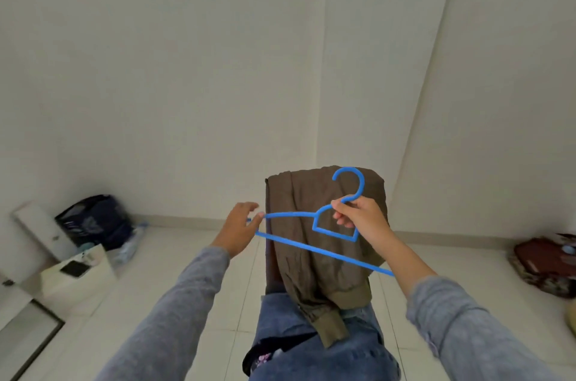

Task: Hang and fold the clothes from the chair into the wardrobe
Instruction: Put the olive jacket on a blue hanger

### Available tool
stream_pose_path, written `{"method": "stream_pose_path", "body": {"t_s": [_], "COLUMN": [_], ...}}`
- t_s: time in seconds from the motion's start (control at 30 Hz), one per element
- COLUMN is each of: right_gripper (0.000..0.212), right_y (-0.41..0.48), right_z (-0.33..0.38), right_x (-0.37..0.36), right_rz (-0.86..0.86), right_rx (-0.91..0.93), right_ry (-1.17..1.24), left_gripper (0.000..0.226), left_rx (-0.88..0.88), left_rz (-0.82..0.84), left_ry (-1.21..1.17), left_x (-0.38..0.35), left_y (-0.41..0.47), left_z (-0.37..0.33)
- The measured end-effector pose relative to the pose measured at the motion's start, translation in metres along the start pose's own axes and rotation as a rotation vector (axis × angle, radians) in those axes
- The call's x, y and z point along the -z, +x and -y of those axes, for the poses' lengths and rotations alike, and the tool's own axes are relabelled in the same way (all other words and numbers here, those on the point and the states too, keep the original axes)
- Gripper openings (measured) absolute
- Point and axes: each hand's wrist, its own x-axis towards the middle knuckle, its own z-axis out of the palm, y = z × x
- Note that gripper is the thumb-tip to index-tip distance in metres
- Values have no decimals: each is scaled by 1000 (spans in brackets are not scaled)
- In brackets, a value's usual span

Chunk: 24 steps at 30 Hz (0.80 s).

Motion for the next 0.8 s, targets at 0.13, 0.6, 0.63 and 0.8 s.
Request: {"method": "stream_pose_path", "body": {"t_s": [0.13,0.6,0.63,0.8], "right_gripper": [14,13,14,14], "right_y": [61,191,193,188], "right_z": [-13,-51,-57,-74], "right_x": [-2,27,28,22], "right_rz": [-207,-505,-488,-416], "right_rx": [-11,216,194,103], "right_ry": [125,94,84,64], "left_gripper": [48,81,74,39], "left_rx": [197,543,547,343], "left_rz": [-72,21,6,236], "left_ry": [-16,-23,-32,-64], "left_x": [-21,-129,-131,-132], "left_y": [41,186,187,172], "left_z": [28,39,41,36]}}
